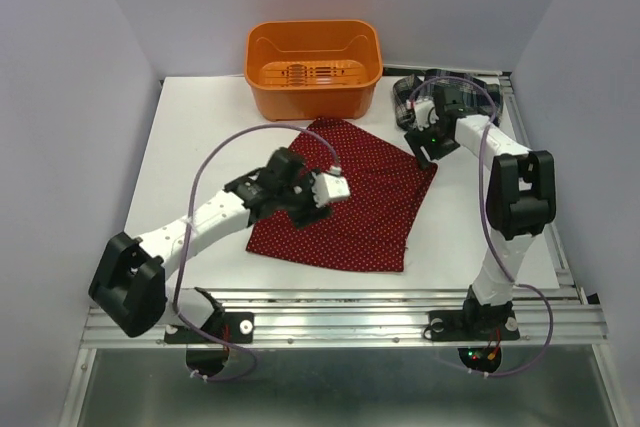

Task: Fold and stack the skirts
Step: Flatten the skirt out, then fold the skirt

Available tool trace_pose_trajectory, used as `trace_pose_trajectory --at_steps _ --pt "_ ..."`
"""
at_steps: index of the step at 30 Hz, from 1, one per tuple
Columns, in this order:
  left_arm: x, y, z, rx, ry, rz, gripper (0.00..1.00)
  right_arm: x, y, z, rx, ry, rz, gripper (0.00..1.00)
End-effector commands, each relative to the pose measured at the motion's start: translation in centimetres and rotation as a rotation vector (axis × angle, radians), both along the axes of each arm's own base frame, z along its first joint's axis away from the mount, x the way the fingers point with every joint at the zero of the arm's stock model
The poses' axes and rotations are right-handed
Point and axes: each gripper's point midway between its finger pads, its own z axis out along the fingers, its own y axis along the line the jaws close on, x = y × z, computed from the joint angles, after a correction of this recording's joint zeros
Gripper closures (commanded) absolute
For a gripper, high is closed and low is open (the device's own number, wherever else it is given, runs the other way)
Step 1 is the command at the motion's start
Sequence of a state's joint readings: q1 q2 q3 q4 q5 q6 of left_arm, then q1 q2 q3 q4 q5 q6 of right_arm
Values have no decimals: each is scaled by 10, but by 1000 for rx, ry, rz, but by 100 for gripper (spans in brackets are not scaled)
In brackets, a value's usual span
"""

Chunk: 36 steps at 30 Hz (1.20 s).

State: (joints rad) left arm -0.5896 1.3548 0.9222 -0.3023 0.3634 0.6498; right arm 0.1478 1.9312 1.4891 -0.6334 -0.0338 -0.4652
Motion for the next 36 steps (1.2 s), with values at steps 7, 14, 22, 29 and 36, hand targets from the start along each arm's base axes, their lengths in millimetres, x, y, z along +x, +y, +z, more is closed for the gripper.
trace_pose_trajectory --at_steps 7,14,22,29,36 --pt "-100 -159 11 -71 -15 -463 33 -26 -31 13 159 55 -92 42" --pt "-112 -206 -1 -61 -32 -525 33 -19 -40 -5 249 78 -140 43" --pt "-118 -214 -21 -15 -13 -552 33 -21 -25 -28 342 143 -95 53" --pt "-127 -225 -34 10 5 -585 31 -13 -25 -42 343 135 -92 67" --pt "-143 -236 -41 19 17 -624 33 -10 -28 -48 331 133 -99 73"
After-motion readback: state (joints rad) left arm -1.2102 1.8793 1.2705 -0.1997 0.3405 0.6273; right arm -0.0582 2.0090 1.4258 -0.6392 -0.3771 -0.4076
